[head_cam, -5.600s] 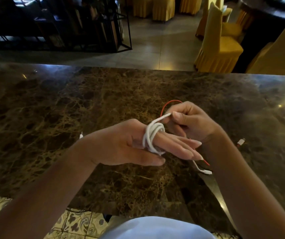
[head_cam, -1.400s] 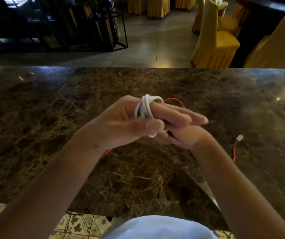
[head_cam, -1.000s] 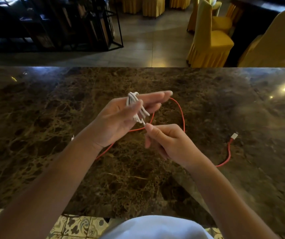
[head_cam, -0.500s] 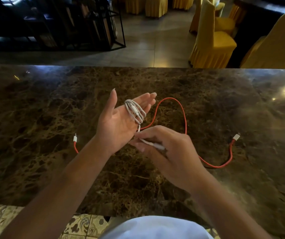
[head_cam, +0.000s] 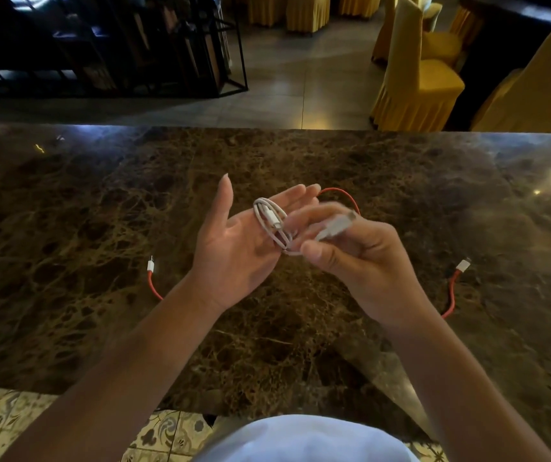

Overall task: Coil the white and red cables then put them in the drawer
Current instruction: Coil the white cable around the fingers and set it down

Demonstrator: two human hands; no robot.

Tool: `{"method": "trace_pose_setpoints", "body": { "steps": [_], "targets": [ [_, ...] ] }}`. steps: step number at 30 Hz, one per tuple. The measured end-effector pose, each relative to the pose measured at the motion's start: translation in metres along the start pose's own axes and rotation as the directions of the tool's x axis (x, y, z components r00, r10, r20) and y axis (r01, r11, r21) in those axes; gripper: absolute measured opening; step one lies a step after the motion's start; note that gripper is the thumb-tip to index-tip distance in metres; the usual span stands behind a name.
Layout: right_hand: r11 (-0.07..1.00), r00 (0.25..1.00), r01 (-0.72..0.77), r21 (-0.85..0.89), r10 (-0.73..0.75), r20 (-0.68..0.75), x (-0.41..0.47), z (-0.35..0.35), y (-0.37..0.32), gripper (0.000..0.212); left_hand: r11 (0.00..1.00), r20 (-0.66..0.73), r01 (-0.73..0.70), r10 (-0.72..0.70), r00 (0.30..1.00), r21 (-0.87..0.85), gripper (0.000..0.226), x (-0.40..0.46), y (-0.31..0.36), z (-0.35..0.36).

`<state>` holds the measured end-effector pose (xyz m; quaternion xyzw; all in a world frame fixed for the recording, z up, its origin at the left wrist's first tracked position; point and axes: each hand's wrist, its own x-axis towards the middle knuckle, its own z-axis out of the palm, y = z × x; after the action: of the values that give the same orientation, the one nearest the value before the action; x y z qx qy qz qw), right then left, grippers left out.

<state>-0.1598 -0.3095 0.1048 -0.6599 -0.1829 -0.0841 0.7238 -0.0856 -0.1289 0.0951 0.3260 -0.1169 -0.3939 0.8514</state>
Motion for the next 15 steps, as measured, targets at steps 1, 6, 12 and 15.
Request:
{"method": "trace_pose_setpoints", "body": {
  "steps": [1, 6, 12, 15],
  "targets": [
    [0.999, 0.999, -0.029, 0.035, 0.029, -0.015, 0.0, -0.002, -0.001, 0.015, 1.0, 0.005, 0.0, 0.0, 1.0, 0.017, 0.104, -0.001, -0.001, 0.001],
    [0.965, 0.979, -0.17, -0.201, 0.143, -0.142, -0.002, -0.006, -0.004, 0.019, 0.965, -0.004, -0.033, 0.035, 0.999, 0.26, 0.104, -0.004, -0.007, 0.007],
    [0.871, 0.887, -0.439, -0.218, 0.383, -0.258, 0.002, -0.007, -0.006, 0.01, 0.968, -0.033, -0.016, 0.025, 0.999, 0.252, 0.107, -0.006, -0.011, 0.005],
    [0.839, 0.887, -0.44, -0.32, 0.351, -0.3, 0.004, -0.008, -0.005, 0.007, 0.982, -0.021, 0.006, -0.002, 1.0, 0.191, 0.099, -0.005, -0.014, 0.009]
  ]
}}
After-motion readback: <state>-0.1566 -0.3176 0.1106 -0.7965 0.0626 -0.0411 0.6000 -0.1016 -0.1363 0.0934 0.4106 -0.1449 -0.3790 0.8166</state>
